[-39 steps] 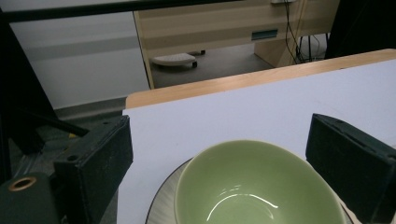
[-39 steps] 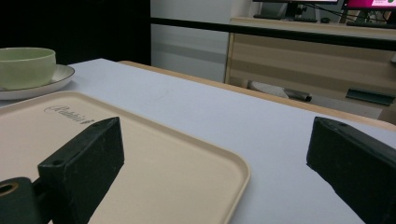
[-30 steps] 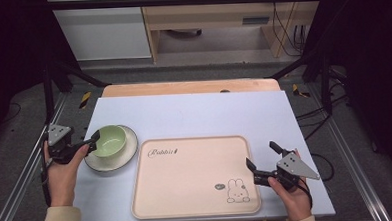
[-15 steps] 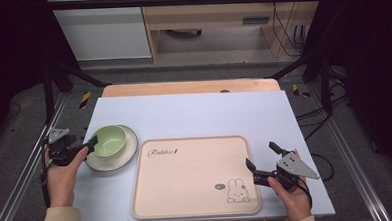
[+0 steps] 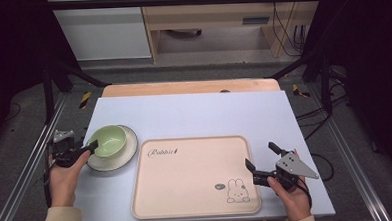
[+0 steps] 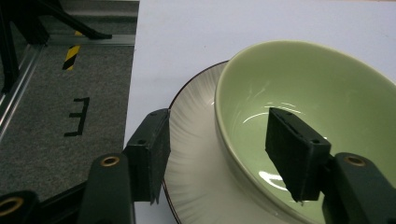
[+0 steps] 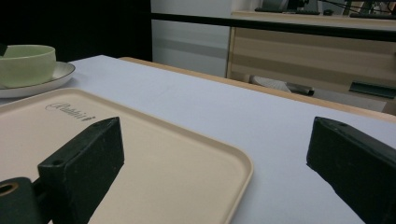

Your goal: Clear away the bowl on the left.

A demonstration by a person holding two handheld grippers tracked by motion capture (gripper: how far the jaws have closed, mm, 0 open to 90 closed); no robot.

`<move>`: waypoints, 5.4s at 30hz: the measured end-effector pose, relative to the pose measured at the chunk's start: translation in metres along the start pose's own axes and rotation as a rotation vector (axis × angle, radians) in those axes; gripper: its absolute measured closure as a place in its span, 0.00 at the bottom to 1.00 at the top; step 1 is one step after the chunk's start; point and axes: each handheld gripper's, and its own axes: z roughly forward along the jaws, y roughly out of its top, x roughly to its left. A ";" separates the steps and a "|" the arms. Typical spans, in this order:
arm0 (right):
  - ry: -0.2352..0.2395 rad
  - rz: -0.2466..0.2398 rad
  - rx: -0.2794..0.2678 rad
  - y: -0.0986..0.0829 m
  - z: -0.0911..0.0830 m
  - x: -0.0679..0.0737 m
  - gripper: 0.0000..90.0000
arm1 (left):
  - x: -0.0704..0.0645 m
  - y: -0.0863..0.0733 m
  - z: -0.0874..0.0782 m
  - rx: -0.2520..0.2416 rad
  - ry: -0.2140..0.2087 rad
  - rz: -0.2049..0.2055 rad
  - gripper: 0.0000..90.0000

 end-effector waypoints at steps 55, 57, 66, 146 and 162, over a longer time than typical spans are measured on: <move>0.028 0.021 -0.012 0.001 -0.001 -0.002 0.05 | -0.019 0.030 -0.005 0.046 -0.208 -0.107 0.92; 0.028 0.019 -0.012 0.001 -0.001 -0.002 0.05 | -0.026 0.032 -0.006 0.045 -0.229 -0.095 0.92; 0.018 0.020 -0.011 0.001 -0.002 -0.005 0.05 | -0.067 0.036 -0.003 0.053 -0.287 -0.001 0.92; 0.020 0.007 0.004 0.001 -0.001 -0.002 0.04 | -0.203 -0.017 0.018 0.235 -0.591 0.253 0.91; 0.022 0.005 0.005 0.001 0.000 -0.002 0.04 | -0.204 -0.019 0.020 0.242 -0.595 0.249 0.91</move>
